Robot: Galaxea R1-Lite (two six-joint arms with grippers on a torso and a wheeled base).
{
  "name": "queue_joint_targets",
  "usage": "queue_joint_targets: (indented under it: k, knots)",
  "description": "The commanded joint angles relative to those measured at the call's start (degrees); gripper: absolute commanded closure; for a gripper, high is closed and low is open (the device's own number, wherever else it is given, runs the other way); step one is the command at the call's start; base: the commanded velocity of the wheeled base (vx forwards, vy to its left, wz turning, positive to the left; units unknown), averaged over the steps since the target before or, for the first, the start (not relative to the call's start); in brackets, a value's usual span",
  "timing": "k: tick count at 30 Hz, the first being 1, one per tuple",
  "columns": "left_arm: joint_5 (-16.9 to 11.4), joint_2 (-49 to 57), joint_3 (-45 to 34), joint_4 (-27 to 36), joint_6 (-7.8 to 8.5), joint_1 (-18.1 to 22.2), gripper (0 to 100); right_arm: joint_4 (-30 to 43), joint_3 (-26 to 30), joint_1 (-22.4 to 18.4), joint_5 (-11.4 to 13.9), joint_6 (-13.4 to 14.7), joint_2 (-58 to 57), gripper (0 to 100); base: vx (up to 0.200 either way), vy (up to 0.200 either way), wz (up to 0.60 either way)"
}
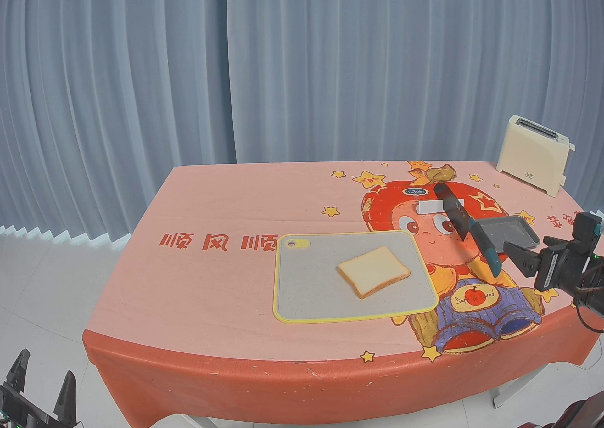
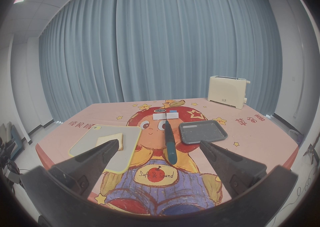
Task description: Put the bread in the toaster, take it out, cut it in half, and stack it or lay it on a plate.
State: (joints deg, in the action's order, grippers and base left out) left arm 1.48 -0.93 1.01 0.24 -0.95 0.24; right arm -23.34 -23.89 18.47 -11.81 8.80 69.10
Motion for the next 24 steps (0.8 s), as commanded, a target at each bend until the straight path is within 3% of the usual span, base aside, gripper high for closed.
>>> queue_joint_targets:
  k: [1, 24]
  knots:
    - [0.02, 0.93, -1.01, 0.02, -0.02, 0.02, 0, -0.03, -0.63, 0.34, -0.05, -0.01, 1.3, 0, 0.0, 0.0, 0.0]
    - [0.02, 0.93, -0.92, 0.02, -0.02, 0.02, 0, -0.39, -0.1, 1.31, -0.58, -0.01, 3.77, 0, 0.0, 0.0, 0.0]
